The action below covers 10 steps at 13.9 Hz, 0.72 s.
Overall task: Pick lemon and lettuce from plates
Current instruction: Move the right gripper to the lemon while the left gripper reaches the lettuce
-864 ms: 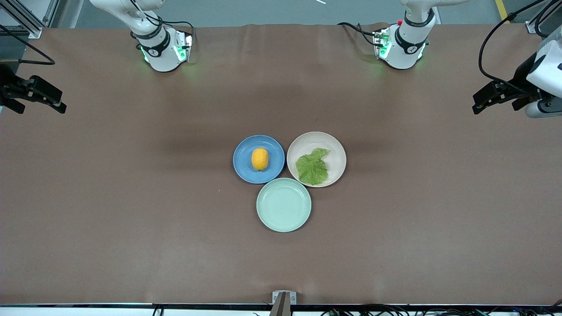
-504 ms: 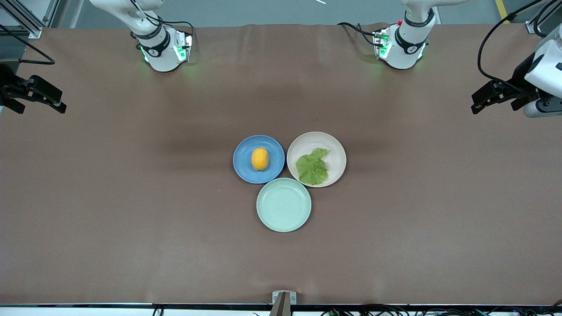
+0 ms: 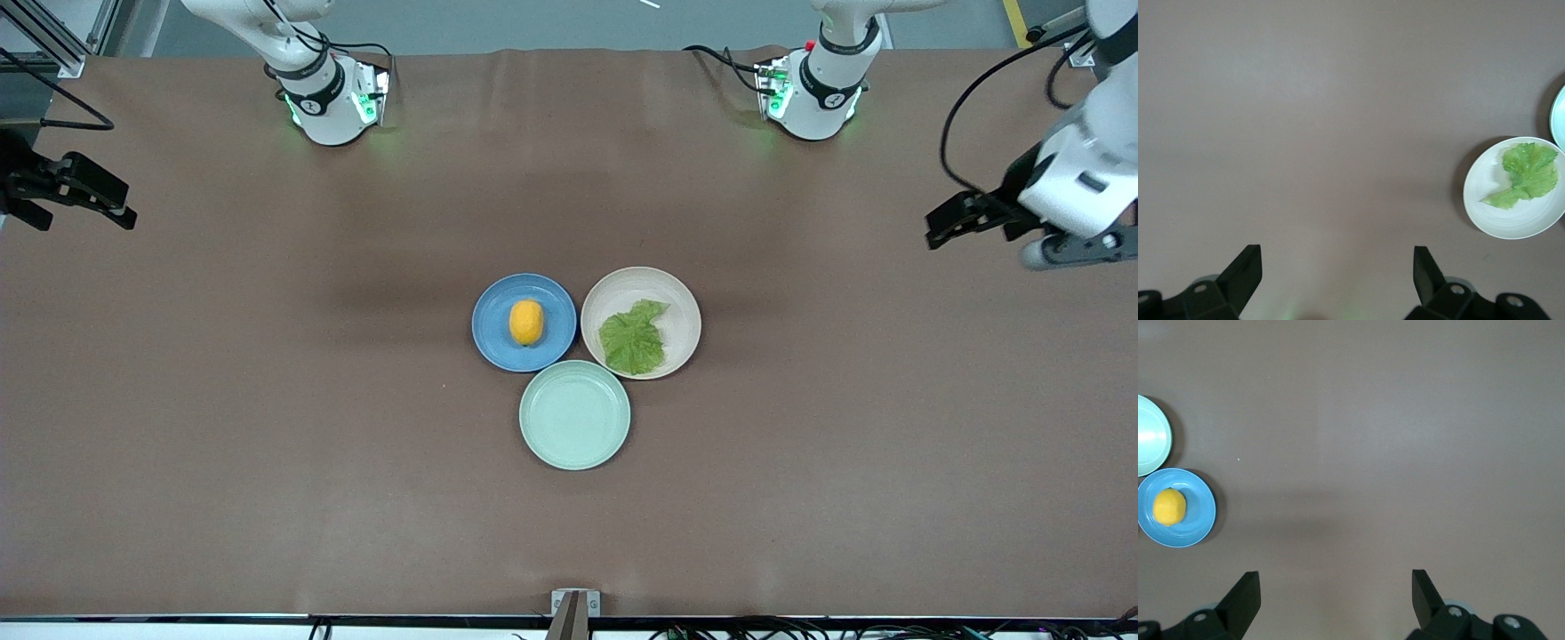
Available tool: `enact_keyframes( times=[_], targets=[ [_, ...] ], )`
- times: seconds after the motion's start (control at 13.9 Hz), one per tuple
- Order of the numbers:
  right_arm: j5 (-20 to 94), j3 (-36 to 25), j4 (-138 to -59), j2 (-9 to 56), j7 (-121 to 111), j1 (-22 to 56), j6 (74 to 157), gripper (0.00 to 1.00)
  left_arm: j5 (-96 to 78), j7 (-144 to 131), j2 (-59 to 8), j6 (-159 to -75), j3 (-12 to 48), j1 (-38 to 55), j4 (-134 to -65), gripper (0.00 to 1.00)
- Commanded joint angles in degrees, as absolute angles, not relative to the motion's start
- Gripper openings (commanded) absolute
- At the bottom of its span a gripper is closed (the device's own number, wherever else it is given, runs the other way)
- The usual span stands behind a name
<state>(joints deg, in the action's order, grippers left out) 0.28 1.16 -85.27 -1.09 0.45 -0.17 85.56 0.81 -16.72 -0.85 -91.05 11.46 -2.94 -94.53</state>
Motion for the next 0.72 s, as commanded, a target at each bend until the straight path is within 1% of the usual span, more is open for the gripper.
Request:
enact_keyframes(
  times=[0.0, 0.14, 0.22, 0.36, 0.43, 0.58, 0.65],
  targets=[
    [1.23, 1.49, -84.55, -0.09, 0.53, 1.84, 85.52, 1.0, 1.23, -28.95, -4.65, -93.76, 15.8, -2.64, -94.83, 1.0],
    [0.97, 1.49, -84.81, 0.79, 0.7, 5.34, 86.13, 1.0, 1.23, -40.72, -6.58, -99.2, 19.84, -2.64, -97.98, 1.0],
    [0.79, 1.58, -84.73, 2.71, 0.62, 8.06, 86.92, 1.0, 1.23, -46.35, -7.72, -102.19, 21.43, -2.64, -99.56, 1.0],
    [0.61, 1.49, -84.64, 5.52, 3.4, 15.26, 88.15, 1.0, 1.23, -56.03, -9.4, -108.77, 24.6, -2.55, -103.43, 1.0],
    [1.31, 1.49, -84.64, 7.36, 9.0, 18.86, 88.68, 1.0, 1.4, -61.38, -9.93, -113.16, 25.91, -2.29, -105.97, 0.99],
    [1.41, 1.5, -85.25, 11.14, 17.89, 26.33, 92.87, 1.0, 1.93, -70.26, -12.03, -119.24, 26.28, 0.07, -109.5, 0.98],
    [1.58, 1.58, -85.51, 13.51, 20.37, 28.8, 94.99, 1.0, 2.02, -75.36, -14.04, -121.62, 26.28, 1.22, -109.95, 0.96]
  ],
)
